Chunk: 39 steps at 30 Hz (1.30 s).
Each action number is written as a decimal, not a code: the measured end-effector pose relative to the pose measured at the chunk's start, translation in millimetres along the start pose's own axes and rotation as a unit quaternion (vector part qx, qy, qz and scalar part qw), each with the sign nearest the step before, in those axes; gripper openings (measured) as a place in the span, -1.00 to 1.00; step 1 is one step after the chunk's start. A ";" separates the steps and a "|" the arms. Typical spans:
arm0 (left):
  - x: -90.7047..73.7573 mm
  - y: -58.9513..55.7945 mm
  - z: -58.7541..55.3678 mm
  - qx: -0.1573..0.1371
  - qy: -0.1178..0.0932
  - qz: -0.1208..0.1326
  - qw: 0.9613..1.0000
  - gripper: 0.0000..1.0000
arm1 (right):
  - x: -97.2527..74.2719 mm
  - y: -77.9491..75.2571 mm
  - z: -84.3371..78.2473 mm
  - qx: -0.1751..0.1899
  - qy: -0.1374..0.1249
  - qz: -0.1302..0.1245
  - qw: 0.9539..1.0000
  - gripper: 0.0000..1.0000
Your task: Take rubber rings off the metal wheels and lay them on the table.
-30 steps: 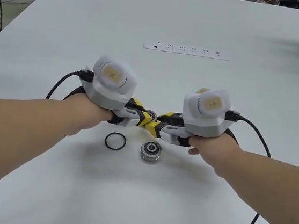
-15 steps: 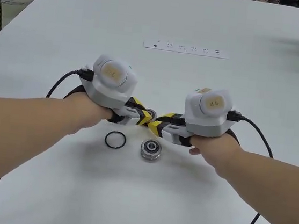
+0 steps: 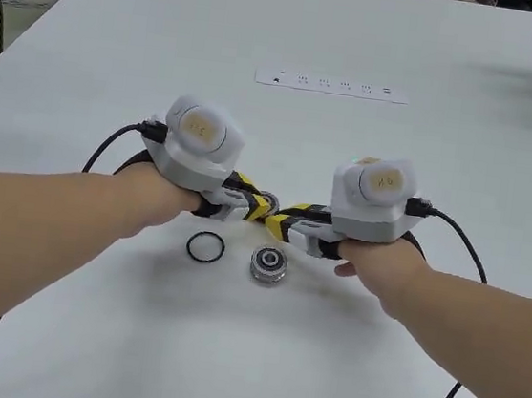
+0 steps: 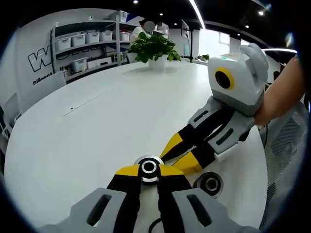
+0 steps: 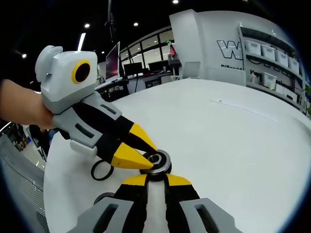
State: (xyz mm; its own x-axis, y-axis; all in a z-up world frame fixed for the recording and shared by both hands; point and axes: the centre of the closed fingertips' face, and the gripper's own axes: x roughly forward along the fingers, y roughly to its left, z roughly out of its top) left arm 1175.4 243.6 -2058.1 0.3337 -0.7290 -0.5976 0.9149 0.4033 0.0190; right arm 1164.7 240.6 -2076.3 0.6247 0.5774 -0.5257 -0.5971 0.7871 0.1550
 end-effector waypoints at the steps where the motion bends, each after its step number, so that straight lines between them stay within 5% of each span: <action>1: 0.1 0.0 0.0 0.000 0.000 0.000 1.000 -0.86 | -0.1 -0.6 -0.1 -0.001 0.000 -0.001 1.000 -0.87; 17: 0.4 -0.6 -0.1 0.001 0.001 0.002 1.000 -0.86 | -2.4 -9.7 -2.3 0.024 0.003 -0.020 1.000 -1.00; 27: 0.6 -1.6 0.1 0.004 0.003 0.002 1.000 -0.87 | -4.9 -18.5 1.6 0.079 -0.012 -0.030 0.996 -1.00; 39: 0.2 -3.0 0.0 0.005 0.004 0.003 1.000 -0.87 | -11.8 -16.8 10.2 0.132 -0.038 -0.013 0.990 -1.00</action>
State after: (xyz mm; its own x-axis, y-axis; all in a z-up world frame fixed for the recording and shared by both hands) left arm 1172.8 242.3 -2058.2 0.3373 -0.7225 -0.6035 0.9153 0.4017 0.0307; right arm 1172.4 222.8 -2064.1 0.6804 0.5622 -0.4700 -0.4333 0.8259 0.3607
